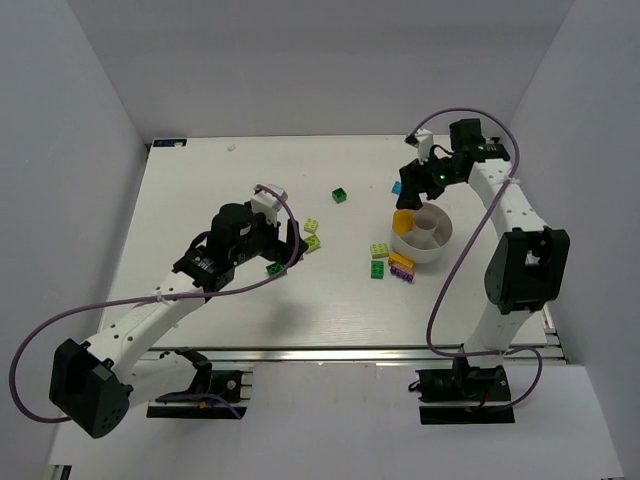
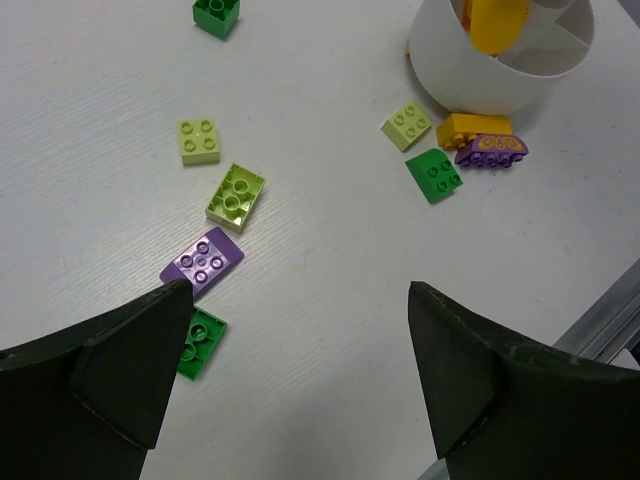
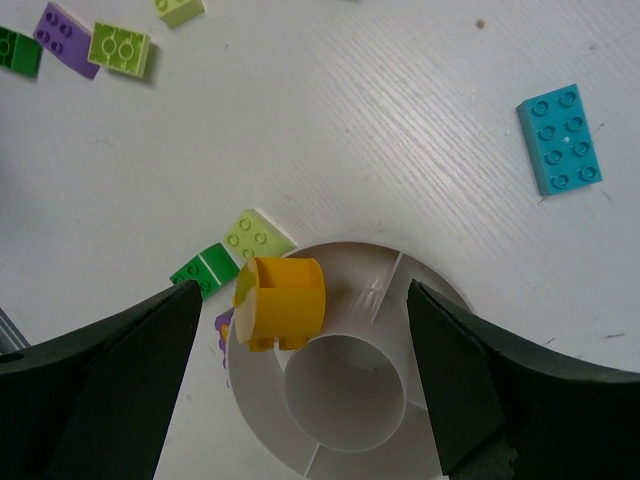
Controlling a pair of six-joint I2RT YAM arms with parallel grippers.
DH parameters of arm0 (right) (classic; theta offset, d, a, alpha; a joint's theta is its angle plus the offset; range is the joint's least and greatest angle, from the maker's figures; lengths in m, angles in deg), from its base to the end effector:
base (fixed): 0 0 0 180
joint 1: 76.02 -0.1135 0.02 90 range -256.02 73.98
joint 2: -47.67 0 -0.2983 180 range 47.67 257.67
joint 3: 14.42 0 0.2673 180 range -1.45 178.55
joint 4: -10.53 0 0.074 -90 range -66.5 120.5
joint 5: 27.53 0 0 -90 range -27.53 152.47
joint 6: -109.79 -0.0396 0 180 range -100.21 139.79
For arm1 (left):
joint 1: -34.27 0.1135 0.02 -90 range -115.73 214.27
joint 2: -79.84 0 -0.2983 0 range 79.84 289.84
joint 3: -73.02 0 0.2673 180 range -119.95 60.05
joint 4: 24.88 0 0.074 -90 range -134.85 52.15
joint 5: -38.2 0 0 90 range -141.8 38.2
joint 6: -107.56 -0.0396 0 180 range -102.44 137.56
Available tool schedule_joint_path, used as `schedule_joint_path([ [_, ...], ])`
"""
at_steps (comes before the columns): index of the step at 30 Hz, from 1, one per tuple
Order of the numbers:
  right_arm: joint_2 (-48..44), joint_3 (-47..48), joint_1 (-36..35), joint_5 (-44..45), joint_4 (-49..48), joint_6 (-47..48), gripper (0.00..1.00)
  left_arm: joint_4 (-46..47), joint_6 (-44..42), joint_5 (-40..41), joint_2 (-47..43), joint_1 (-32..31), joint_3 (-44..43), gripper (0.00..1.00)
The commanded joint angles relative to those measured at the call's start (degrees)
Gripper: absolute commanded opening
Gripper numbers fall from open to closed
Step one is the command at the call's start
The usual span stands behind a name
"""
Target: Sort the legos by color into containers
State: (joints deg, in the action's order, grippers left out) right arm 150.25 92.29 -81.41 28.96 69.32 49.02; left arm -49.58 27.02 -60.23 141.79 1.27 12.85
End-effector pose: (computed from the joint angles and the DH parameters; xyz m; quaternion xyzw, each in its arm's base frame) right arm 0.4096 0.0606 0.3366 -0.3550 0.8450 0.2087 0.3411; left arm 0.2050 -0.1400 0.3180 0.2108 0.8222 -0.2483 0.4667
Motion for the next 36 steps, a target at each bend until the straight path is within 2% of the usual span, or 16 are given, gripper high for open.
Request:
schedule_joint_path([
  [1, 2.5, 2.9, -0.6, -0.4, 4.3, 3.4, 0.88, -0.7, -1.5, 0.5, -1.4, 0.3, 1.1, 0.98],
  [12, 6.4, 3.6, -0.9, -1.4, 7.4, 5.4, 0.82, -1.0, -1.8, -0.5, -1.1, 0.3, 1.2, 0.98],
  [16, 6.7, 3.8, -0.9, -1.7, 8.1, 5.9, 0.73, -1.1, -2.0, -0.1, -1.5, 0.3, 1.4, 0.98],
  [24, 6.8, 4.8, -0.7, -3.0, 9.5, 6.3, 0.41, -1.2, -2.1, 0.0, -1.5, 0.3, 1.4, 0.98],
  [29, 4.3, 5.7, -0.6, -5.0, 7.9, 4.6, 0.29, -1.2, -1.9, 0.2, -1.7, 0.3, 1.4, 0.98],
  [33, 1.3, 5.6, -0.9, -3.8, 4.5, -1.0, 0.18, -1.2, -2.0, 0.3, -1.9, 0.3, 1.4, 0.98],
  [36, -1.9, 3.1, -1.0, -0.9, 0.1, -4.6, 0.00, -1.0, -2.0, 0.3, -2.1, 0.3, 1.5, 0.98],
])
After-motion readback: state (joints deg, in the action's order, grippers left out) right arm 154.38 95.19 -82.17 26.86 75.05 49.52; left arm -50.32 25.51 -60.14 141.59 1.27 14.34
